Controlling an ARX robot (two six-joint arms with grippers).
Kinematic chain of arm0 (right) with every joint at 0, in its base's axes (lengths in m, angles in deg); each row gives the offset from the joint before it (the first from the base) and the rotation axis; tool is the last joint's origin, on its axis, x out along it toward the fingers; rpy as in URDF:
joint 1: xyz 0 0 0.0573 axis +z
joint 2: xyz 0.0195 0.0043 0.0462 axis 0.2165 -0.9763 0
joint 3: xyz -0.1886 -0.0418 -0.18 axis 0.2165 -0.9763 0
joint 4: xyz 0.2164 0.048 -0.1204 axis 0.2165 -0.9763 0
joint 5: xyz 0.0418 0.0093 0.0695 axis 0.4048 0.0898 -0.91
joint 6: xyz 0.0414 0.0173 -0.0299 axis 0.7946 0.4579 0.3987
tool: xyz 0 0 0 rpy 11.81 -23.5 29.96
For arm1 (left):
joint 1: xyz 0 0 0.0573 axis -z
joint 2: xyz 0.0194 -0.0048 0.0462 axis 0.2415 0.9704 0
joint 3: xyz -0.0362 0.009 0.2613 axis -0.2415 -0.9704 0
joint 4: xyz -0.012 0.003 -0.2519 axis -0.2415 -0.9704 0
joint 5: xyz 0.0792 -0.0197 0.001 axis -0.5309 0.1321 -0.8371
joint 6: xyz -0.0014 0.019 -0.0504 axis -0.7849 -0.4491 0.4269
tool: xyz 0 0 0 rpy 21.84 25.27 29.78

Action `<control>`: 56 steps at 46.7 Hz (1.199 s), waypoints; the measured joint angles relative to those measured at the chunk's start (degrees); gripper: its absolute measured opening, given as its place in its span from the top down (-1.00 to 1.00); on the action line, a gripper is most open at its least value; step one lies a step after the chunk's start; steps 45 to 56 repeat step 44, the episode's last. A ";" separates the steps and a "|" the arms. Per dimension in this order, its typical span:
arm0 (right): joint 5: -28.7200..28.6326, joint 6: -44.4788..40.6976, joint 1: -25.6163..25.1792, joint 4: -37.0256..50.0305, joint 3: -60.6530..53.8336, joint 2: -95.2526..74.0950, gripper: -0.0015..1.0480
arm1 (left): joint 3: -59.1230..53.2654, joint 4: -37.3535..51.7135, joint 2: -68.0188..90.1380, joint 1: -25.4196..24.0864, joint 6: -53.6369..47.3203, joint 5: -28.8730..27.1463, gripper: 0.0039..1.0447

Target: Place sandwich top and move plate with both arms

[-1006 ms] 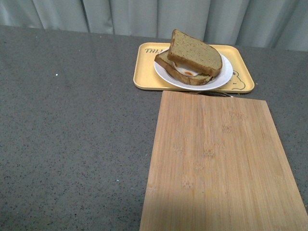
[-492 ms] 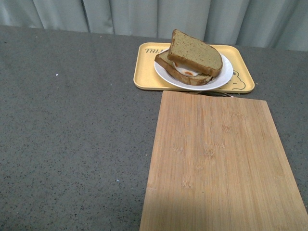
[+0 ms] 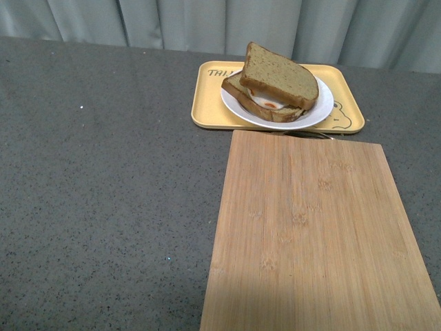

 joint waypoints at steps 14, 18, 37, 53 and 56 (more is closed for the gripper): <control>0.00 0.00 0.00 0.00 0.00 0.00 -0.82 | 0.02 0.00 0.00 0.00 -0.04 -0.02 -0.88; 0.00 0.00 -0.02 0.00 -0.02 0.00 -0.82 | 0.00 0.00 0.00 0.00 -0.04 0.00 -0.88; 0.00 0.00 -0.02 0.00 -0.02 0.00 -0.82 | 0.00 0.00 0.00 0.00 -0.04 0.00 -0.88; 0.00 0.00 0.00 0.00 -0.02 0.00 -0.82 | 0.00 0.00 0.00 0.00 -0.04 0.00 -0.88; 0.00 0.00 0.00 0.00 -0.02 0.00 -0.82 | 0.00 0.00 0.00 0.00 -0.04 0.00 -0.88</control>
